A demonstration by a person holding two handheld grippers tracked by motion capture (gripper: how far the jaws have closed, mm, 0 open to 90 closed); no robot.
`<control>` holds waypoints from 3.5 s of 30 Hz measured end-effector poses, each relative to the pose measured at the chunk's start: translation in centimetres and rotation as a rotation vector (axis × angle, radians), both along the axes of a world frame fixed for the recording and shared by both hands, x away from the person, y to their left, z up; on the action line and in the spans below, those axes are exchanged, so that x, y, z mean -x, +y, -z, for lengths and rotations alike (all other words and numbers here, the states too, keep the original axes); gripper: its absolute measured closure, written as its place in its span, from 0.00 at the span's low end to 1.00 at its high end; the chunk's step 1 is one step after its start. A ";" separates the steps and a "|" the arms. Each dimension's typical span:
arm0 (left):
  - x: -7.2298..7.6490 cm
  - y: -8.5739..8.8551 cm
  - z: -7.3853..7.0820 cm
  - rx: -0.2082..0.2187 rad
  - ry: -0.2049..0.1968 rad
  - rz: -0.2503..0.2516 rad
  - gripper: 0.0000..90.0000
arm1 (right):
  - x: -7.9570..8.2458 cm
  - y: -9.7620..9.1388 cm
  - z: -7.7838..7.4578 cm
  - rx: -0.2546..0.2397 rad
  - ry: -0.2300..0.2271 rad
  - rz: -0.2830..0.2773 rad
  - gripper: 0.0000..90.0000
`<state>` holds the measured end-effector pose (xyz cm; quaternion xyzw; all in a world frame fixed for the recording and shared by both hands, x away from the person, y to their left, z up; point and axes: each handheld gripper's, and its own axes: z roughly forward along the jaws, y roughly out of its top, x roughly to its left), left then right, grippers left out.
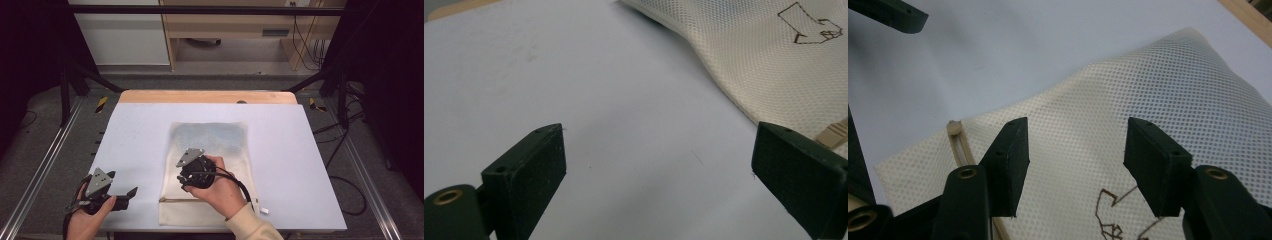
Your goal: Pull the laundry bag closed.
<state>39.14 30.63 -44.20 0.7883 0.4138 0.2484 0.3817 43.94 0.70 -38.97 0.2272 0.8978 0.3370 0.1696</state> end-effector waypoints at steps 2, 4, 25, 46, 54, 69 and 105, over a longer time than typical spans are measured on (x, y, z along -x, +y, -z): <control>-0.2 0.1 0.0 0.018 0.010 -0.003 0.08 | 0.2 0.4 0.7 -0.043 0.010 -0.018 0.50; -0.2 0.0 0.0 0.017 0.014 0.001 0.08 | 0.3 0.4 0.9 -0.031 0.013 -0.033 0.51; -0.2 -0.8 0.1 0.017 0.053 0.044 0.08 | 1.4 2.2 3.4 -0.007 0.037 -0.115 0.56; 0.0 -0.9 -0.1 0.029 0.055 0.034 0.14 | 1.7 2.9 4.0 -0.002 0.062 -0.199 0.89; 0.0 -0.8 -0.1 0.038 0.050 0.033 0.17 | 1.7 2.9 3.9 -0.017 0.081 -0.214 0.92; 0.0 -1.0 -0.3 0.050 0.068 0.064 0.23 | 1.9 4.3 4.9 -0.047 0.145 -0.267 0.80; 1.1 -7.0 2.3 0.149 0.318 0.273 0.36 | 1.0 4.2 3.8 -0.053 0.170 -0.307 0.91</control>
